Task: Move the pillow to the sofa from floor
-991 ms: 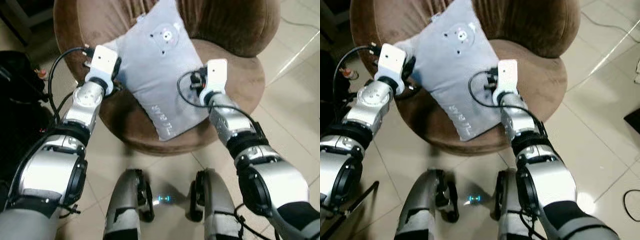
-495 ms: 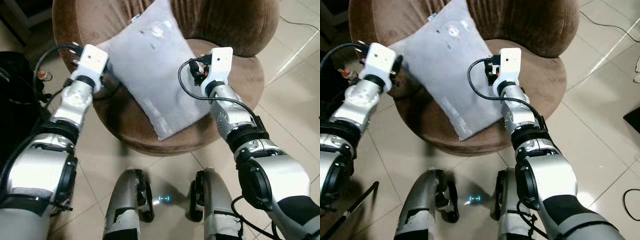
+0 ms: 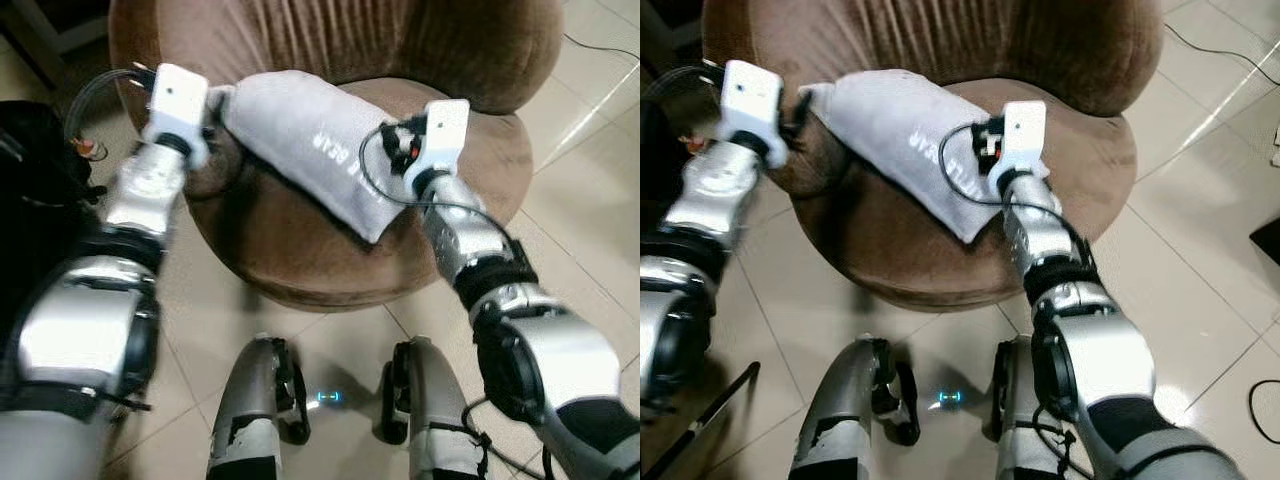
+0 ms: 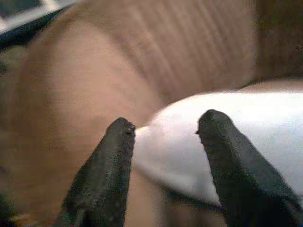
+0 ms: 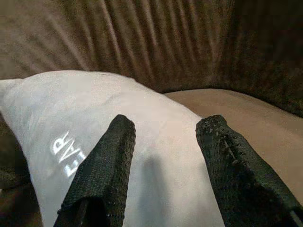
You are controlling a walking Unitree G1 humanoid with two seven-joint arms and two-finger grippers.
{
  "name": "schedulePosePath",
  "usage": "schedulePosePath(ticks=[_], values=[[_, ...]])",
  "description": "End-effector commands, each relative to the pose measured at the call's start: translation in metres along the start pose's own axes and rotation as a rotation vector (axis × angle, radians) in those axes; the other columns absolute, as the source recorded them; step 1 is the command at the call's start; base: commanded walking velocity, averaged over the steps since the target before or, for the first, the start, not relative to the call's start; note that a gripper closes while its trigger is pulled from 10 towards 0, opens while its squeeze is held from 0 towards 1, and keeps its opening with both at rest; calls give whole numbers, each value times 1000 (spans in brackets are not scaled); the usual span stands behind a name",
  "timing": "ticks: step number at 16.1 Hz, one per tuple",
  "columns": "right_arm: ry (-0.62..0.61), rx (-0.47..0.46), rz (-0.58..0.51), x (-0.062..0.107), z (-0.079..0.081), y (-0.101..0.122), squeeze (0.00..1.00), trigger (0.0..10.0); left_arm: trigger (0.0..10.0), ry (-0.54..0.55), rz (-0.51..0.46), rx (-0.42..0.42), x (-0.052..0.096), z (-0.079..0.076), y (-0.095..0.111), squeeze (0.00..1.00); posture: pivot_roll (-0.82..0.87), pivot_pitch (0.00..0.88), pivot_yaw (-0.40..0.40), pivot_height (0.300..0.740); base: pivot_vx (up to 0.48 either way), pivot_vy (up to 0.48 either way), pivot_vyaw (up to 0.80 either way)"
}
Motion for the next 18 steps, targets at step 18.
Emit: schedulePosePath(ticks=[18], values=[[-129,23,184,146,-45,-103,0,10000,10000,-88,211,419,127,-125,-101,0,-56,57,114,704,0,0,0]])
Point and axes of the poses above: a point about 5 cm out from each wrist's last joint towards the gripper, its own x axis pointing back from the gripper into the wrist, its own y axis along the axis of the wrist's last joint, z = x × y, the point moved 6 cm from there along -x, pointing out of the wrist towards the gripper, and after that the axes turned 1 degree about -x, right-handed, at the moved point
